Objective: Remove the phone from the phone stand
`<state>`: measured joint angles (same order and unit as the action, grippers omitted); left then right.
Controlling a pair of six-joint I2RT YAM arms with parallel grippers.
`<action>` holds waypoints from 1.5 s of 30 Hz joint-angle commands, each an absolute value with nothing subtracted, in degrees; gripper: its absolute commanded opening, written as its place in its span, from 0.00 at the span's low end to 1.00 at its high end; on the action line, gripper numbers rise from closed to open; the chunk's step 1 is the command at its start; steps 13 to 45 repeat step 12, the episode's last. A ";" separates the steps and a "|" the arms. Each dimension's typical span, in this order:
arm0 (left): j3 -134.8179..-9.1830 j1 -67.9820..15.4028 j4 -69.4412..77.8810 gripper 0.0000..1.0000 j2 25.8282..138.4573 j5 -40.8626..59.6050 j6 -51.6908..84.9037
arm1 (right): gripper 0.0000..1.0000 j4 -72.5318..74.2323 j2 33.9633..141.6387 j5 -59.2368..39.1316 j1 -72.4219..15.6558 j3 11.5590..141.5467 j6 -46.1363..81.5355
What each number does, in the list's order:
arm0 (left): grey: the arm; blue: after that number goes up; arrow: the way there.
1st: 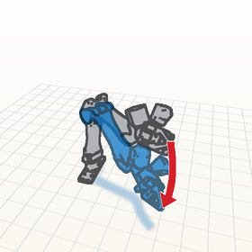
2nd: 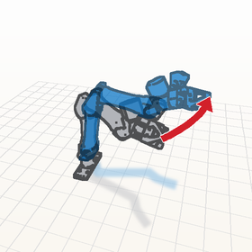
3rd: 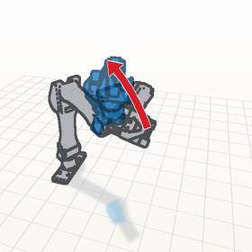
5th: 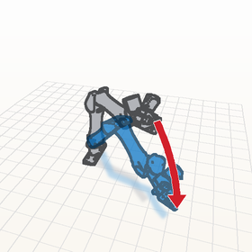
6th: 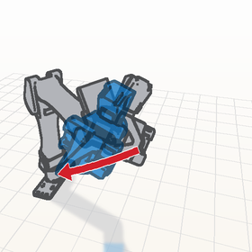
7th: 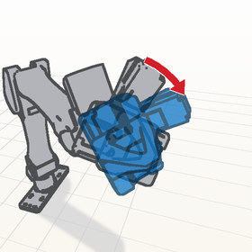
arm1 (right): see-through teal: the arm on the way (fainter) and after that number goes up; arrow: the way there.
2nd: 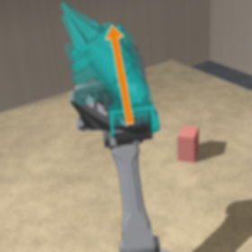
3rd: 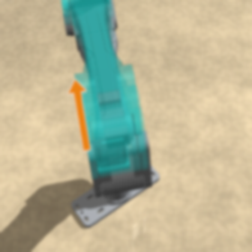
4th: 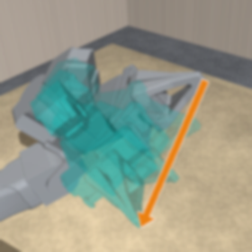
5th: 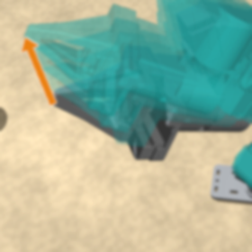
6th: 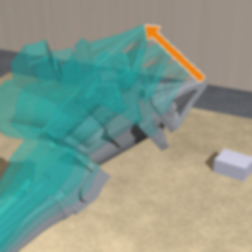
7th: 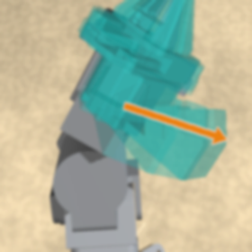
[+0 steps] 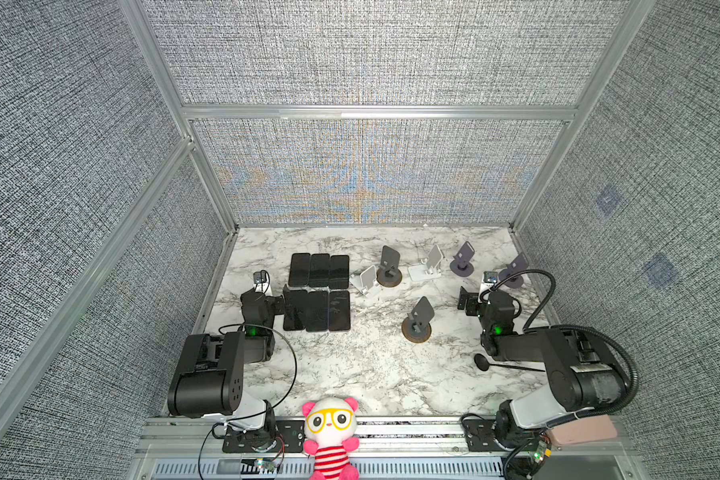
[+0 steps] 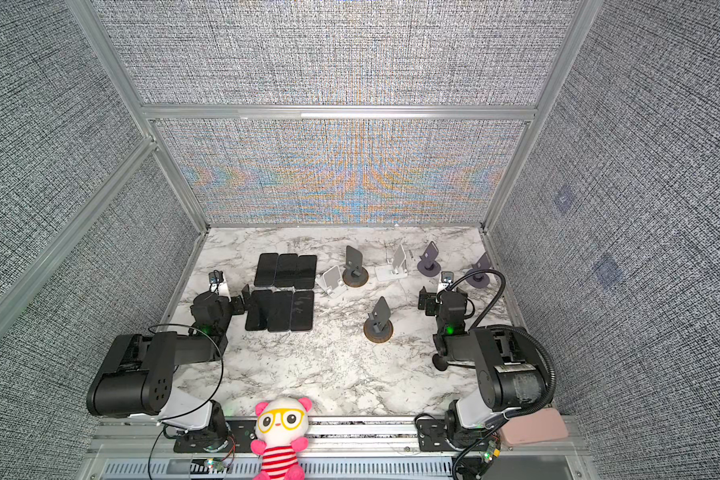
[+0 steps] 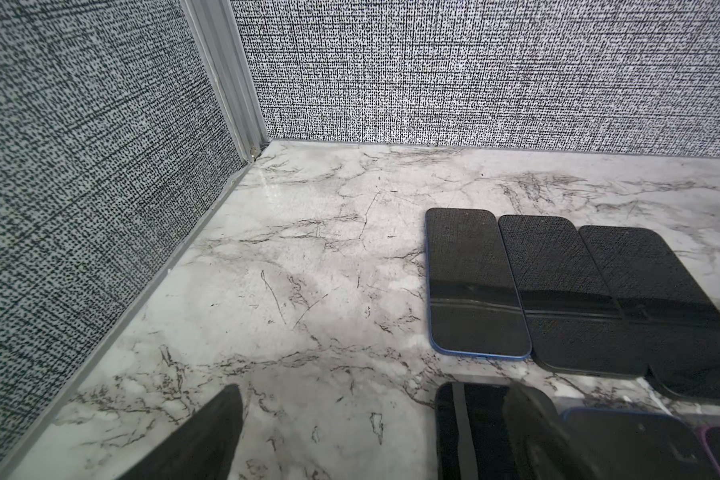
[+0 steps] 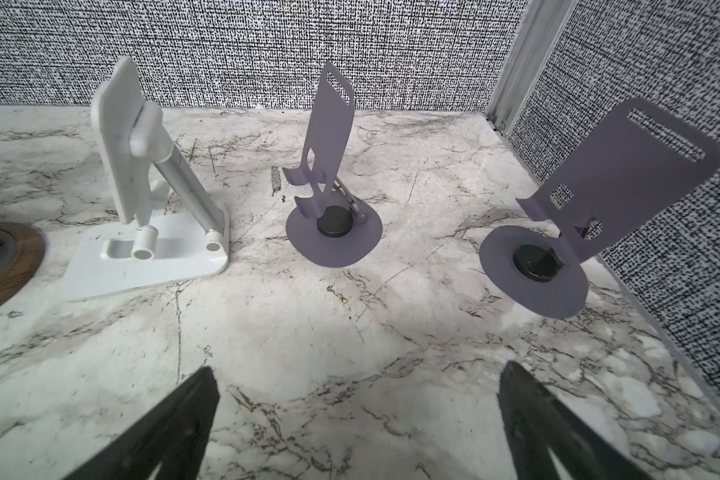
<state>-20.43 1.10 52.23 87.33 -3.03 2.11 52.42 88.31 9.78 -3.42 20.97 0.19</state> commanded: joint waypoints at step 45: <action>-20.41 1.07 53.88 0.99 87.43 -3.02 1.92 | 0.99 52.24 88.41 10.19 -3.62 21.12 0.07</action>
